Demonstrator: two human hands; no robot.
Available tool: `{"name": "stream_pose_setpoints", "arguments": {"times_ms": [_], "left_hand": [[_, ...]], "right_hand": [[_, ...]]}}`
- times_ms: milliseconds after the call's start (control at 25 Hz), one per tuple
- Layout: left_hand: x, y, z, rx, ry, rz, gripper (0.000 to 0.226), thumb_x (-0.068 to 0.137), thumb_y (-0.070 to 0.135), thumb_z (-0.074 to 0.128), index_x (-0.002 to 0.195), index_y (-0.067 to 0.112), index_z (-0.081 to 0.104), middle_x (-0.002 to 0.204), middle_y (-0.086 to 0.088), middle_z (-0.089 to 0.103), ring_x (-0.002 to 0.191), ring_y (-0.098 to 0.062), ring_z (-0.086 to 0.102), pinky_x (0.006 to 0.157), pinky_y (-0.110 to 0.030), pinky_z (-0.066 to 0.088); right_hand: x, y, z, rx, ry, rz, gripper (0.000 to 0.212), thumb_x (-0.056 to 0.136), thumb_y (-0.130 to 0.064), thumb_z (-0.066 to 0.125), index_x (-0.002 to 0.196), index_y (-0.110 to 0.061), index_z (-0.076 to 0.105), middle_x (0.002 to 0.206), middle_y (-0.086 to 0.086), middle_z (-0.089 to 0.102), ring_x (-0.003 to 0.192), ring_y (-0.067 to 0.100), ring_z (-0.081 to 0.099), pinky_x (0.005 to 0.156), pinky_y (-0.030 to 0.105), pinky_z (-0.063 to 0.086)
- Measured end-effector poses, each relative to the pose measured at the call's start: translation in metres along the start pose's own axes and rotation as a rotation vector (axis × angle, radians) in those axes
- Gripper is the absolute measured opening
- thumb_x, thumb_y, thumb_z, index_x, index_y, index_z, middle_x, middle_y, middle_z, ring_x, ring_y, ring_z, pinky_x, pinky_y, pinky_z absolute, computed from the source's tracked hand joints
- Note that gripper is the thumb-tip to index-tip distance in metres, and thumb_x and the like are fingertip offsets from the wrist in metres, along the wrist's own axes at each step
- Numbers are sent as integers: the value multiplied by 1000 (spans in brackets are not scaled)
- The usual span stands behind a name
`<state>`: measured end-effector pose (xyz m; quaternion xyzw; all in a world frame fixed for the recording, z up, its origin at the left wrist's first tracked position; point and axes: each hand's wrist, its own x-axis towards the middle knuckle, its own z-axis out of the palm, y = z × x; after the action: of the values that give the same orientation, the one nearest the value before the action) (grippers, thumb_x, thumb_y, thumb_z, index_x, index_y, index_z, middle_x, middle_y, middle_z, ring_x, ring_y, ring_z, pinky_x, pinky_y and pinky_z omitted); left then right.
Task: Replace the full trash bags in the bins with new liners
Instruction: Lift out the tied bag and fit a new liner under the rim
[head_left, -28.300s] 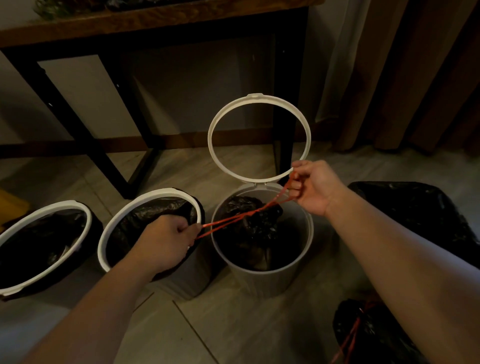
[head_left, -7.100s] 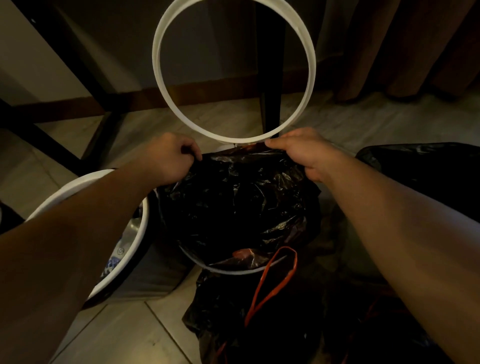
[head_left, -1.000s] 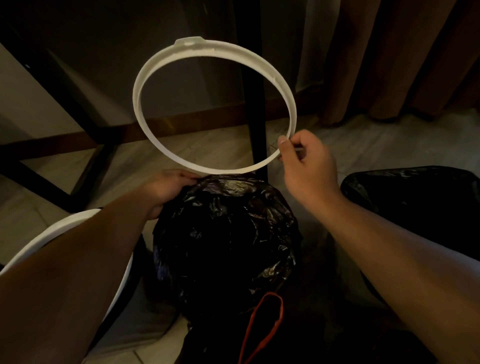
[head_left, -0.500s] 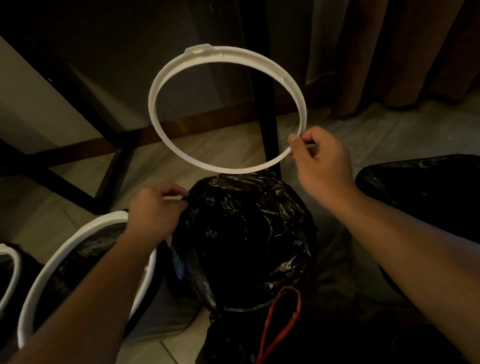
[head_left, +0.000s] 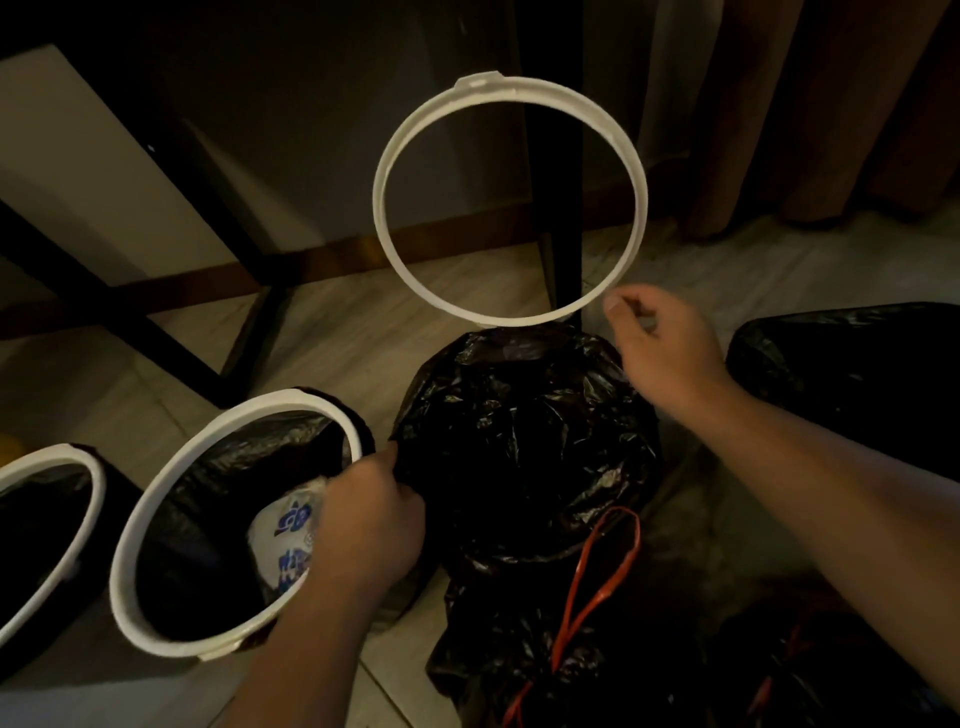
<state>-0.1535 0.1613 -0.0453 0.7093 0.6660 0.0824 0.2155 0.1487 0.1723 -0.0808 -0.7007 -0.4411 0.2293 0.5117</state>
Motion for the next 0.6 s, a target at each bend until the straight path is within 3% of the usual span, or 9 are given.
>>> {"name": "stream_pose_setpoints", "arguments": {"times_ms": [80,120,200,280,400,520,600], "left_hand": [[-4,-2,8,-169,22,-29,36,101,8,47,130,14,67,98,-4,72,91,-28,67,73,-38,49],[-4,-4,13,-293,41,-72,29,103,12,45,118,16,70,94,-1,72,90,-27,67,72,-40,50],[-3,-8,24,-577,20,-174,28,102,20,45,107,22,73,98,-1,75,98,-26,69,85,-45,55],[-1,-18,39,-880,-102,-257,36,92,24,53,119,30,74,113,0,79,110,-26,71,101,-53,55],[7,-35,63,-1252,-301,-357,50,88,44,59,135,30,70,135,-2,73,130,-29,65,117,-59,42],[17,-48,77,-1366,-305,-432,62,93,65,55,145,31,64,145,0,66,137,-28,59,121,-54,37],[19,-47,86,-1317,-253,-492,57,100,62,51,146,30,63,145,-1,66,136,-28,58,120,-50,41]], "right_hand": [[-5,7,1,-56,-83,33,30,105,-45,57,130,-32,67,103,-20,66,94,-1,65,75,18,46],[-7,10,1,-95,-115,54,33,104,-43,59,133,-29,67,107,-18,68,98,2,65,77,18,46],[-13,16,4,-167,-150,101,34,103,-39,63,133,-25,67,113,-9,71,98,8,66,79,21,48],[-22,22,7,-194,-153,128,32,102,-40,62,129,-25,67,107,-10,72,91,7,66,74,22,49],[-31,26,8,-171,-151,203,27,99,-52,60,116,-32,68,95,-17,70,88,5,67,72,27,50],[-33,25,9,-136,-148,271,40,90,-68,57,93,-29,70,82,-10,72,81,12,68,64,30,44],[-37,24,10,-31,-145,308,56,77,-78,53,87,-27,72,81,-7,74,85,16,70,70,34,48]]}}
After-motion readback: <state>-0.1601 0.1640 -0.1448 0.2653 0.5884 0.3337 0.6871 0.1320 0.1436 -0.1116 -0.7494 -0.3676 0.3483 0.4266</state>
